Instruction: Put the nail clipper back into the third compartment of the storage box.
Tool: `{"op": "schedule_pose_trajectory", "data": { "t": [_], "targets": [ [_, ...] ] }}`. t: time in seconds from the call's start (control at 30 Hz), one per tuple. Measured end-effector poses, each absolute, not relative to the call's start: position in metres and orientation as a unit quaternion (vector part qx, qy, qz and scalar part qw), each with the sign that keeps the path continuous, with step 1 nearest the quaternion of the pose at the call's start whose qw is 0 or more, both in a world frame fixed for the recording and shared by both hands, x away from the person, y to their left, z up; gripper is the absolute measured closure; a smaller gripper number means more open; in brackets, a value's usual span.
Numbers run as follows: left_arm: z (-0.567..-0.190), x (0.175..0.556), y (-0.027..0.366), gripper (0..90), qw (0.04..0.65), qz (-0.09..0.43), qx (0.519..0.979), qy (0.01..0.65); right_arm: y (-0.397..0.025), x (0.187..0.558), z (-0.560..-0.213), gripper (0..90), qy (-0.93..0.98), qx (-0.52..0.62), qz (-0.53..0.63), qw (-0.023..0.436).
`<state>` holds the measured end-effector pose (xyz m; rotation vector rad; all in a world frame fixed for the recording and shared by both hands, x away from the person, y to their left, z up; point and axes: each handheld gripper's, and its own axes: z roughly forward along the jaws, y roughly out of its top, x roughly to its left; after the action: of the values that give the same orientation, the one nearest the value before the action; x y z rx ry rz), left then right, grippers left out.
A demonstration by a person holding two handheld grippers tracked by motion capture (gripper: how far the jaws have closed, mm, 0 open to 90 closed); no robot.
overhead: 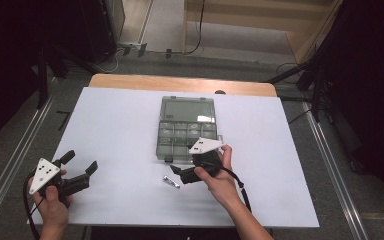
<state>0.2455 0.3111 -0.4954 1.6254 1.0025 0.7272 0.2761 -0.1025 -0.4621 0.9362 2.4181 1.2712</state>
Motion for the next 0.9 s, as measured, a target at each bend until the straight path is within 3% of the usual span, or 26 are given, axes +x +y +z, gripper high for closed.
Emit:
{"op": "schedule_pose_trajectory", "data": {
  "t": [0.17,0.37,0.57,0.9],
  "targets": [
    [-0.495,0.245,0.311,14.1,0.521,0.303,0.680,0.417,-0.094,0.276,-0.466,15.8,0.838,0.315,0.431,0.109],
    [-0.495,0.246,0.311,14.1,0.521,0.304,0.681,0.416,-0.083,0.276,-0.473,27.3,0.855,0.303,0.414,0.077],
    [-0.495,0.246,0.311,14.1,0.521,0.303,0.681,0.415,-0.075,0.275,-0.478,29.2,0.867,0.301,0.392,0.062],
    [-0.495,0.246,0.311,14.1,0.520,0.303,0.683,0.415,-0.065,0.273,-0.485,61.5,0.879,0.285,0.379,0.051]
  ]
}}
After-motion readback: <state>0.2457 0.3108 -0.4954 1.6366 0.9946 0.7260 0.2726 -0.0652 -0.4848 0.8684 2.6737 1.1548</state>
